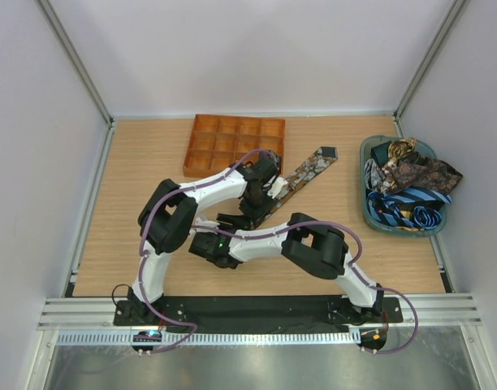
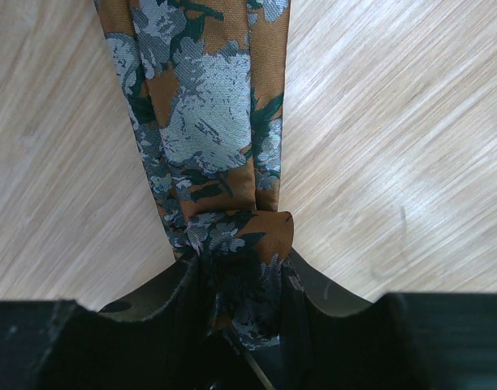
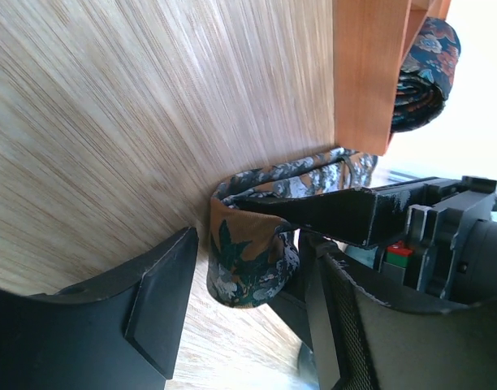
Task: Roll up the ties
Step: Roll the tie
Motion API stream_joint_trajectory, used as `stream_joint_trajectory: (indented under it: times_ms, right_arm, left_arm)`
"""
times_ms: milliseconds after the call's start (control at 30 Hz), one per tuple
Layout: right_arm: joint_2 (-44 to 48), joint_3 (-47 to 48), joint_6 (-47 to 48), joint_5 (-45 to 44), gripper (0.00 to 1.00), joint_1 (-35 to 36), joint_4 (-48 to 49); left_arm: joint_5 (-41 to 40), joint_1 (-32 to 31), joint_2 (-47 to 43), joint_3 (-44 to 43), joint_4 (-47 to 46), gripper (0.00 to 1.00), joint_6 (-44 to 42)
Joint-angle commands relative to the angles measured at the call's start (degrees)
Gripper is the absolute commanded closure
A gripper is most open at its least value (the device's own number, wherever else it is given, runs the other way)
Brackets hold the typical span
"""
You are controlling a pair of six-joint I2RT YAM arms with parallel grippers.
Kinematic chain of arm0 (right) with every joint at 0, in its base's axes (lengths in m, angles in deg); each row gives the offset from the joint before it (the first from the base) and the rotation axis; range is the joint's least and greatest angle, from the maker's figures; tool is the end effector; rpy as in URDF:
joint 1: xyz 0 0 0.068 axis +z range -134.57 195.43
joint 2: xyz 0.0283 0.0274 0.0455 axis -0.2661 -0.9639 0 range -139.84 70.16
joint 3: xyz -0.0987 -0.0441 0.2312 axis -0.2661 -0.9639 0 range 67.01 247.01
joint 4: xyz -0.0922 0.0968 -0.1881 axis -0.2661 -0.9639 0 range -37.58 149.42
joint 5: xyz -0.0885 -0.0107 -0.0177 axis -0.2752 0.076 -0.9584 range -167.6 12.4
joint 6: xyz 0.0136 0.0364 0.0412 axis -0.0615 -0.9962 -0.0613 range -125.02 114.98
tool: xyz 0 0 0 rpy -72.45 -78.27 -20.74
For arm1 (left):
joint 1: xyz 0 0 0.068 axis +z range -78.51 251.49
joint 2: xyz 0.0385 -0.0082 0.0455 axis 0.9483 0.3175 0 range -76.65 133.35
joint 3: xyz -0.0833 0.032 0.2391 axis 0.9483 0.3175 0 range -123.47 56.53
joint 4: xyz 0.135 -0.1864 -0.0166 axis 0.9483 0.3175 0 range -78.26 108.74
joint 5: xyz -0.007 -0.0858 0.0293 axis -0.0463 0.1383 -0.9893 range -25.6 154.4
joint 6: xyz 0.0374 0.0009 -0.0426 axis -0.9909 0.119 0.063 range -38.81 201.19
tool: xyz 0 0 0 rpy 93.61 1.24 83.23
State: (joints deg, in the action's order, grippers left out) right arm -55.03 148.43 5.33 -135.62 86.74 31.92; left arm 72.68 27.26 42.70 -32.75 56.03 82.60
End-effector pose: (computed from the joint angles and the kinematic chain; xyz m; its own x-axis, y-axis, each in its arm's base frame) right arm 0.1557 0.3556 0.1211 -0.2241 -0.9594 -0.1715 -0.4622 0.2596 -0.8479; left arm 0.2715 -0.2722 0.1644 -0.7076 0.6547 -0.2660 0.7008 0.6984 -0.1452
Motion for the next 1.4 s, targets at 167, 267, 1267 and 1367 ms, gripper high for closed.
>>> stream_joint_trajectory:
  times_ms: [167,267,1267,1367]
  right_arm:
    - [-6.47,0.39,-4.54,1.94,0.40,-1.52,-7.03]
    - [-8.05,1.63,-6.74,1.77,0.41,-2.14,-10.10]
    - [6.16,-9.35,-3.41,13.01,0.87,-0.47,4.28]
    - [10.56,-12.51,-3.49,16.34,0.87,-0.64,7.63]
  left_arm:
    - [1.93,0.02,3.34,-4.76,15.99,0.89,0.08]
    - [0.61,0.19,3.96,-6.70,17.93,0.89,0.17]
    - [-7.38,1.25,-18.44,0.93,-7.28,0.24,5.27]
    - [-11.51,2.47,-25.73,7.25,-15.00,0.18,8.06]
